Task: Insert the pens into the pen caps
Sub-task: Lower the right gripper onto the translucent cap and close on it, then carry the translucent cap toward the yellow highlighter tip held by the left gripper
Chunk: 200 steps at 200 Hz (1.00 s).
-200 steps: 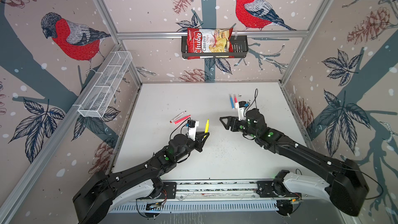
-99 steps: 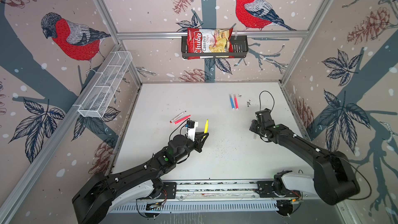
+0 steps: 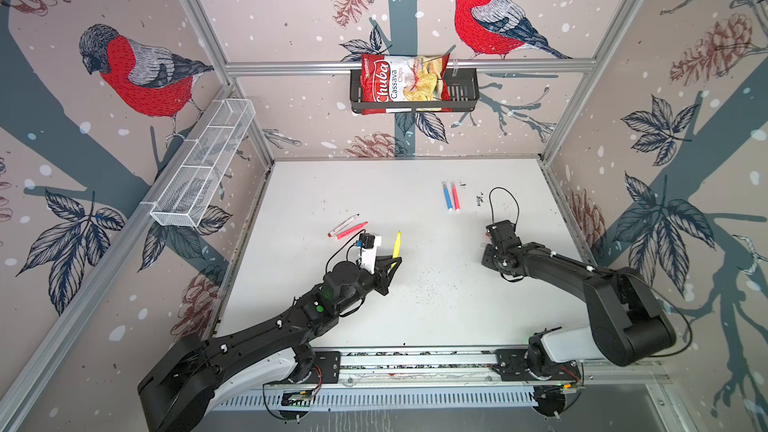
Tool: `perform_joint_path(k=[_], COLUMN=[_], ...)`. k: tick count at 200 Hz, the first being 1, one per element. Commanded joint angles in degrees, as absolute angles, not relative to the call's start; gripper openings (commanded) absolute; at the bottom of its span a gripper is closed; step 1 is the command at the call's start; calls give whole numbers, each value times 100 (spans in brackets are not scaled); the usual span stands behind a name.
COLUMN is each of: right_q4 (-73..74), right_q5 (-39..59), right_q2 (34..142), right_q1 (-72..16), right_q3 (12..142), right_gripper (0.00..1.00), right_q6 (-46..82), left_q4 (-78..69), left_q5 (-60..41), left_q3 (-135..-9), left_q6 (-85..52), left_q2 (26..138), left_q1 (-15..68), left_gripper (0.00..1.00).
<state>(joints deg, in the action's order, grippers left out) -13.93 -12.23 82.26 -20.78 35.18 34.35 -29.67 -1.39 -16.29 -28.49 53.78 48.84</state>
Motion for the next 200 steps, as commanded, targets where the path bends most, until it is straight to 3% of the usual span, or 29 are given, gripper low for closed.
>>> perform_joint_path(k=[1,15,30,114,200], right_q4=[-1336,-1332,-1298,859,3118], right_q5=[-971,-930,-748,2391,2417], right_q2=[8325,8309,8192,5951,5090], right_q1=[-2126,-2186,-2291,-2811,-3273], right_q3=[3511,3513,3537,3474,3000], right_gripper=[25,15,11,10,11], right_q6=[3373,3407,3429,3626,4327], left_q4=[-3173,-3164,-3162,-3410,-4667], left_q5=[-127,-110,-80,-480,-363], left_q3=[-1651,-1631,-1596,-1700,-2132], left_q6=[-2791,-2799,-2806,-2890,-3110], left_q2=[5379,5340,5294,5649,6877], left_q1=[4878,4877,4878,4886,5942], left_gripper=[4,4,4,4,4])
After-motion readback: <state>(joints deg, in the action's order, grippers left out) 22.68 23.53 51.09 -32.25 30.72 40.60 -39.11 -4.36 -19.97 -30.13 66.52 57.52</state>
